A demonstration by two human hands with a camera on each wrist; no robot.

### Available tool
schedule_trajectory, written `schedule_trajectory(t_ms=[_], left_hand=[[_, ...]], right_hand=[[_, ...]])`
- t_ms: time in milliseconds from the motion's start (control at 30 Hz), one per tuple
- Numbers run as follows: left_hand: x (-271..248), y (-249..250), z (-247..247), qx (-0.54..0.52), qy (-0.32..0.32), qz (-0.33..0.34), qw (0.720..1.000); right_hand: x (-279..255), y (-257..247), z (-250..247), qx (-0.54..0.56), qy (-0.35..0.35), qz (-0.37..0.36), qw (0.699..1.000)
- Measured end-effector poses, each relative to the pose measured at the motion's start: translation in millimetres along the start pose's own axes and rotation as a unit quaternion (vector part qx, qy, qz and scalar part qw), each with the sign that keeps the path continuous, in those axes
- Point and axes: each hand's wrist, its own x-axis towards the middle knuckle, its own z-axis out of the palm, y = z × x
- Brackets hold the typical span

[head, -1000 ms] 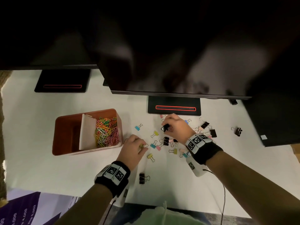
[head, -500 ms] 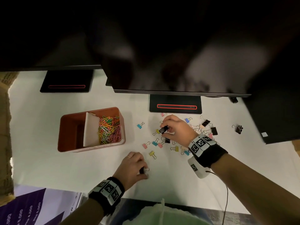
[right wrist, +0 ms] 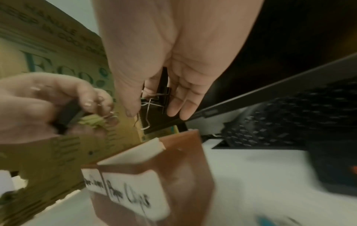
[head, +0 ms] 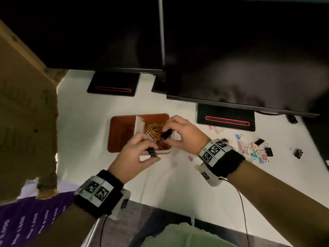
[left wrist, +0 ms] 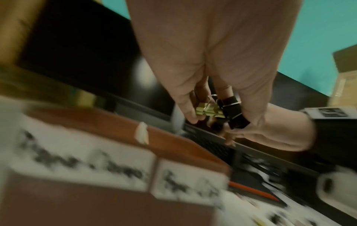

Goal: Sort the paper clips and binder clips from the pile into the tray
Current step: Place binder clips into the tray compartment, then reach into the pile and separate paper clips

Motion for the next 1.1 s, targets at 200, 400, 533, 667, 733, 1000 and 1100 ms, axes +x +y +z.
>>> schedule_trajectory(t_ms=[200,400,533,667,733,1000,1100], left_hand=[[-7.0,-61.9,-69.2,0.09,0.043,-0.129,0.987],[1.1,-65.3,-63.9,0.029,0.048,-0.169,0.984],[10.0,-40.3,-47.3,0.016,0.076,-0.09,0.993],[31.2,3.3,-5.1,-0.039,0.036,-0.009,0.999],[42.8,23.8,24.9,-0.054,-0.002,0.0,0.999],[79.0,32.2,139.5,0.062,-0.15,-0.125,0.979],[89.3,24.7,158.5,0.112,-0.18,-0.153,0.965]], right_hand=[[81.4,-66.6,51.6,-0.044,-0.017,-0.034,0.998],[94.0,-71.1,66.0,-0.049,-0.046,0.05,0.996],[53.2,-37.4,32.0,-0.02,0.035,0.068,0.997],[-11.0,22.9,-5.8,-0.068,0.097,0.175,0.977],[-41.8,53.5,-22.1,-0.107,0.082,0.247,0.959],[-107.3,102.0,-49.0,-0.132,-0.109,0.352,0.92],[-110.3,106.3,-38.0,-0.134,-0.168,0.325,0.921]])
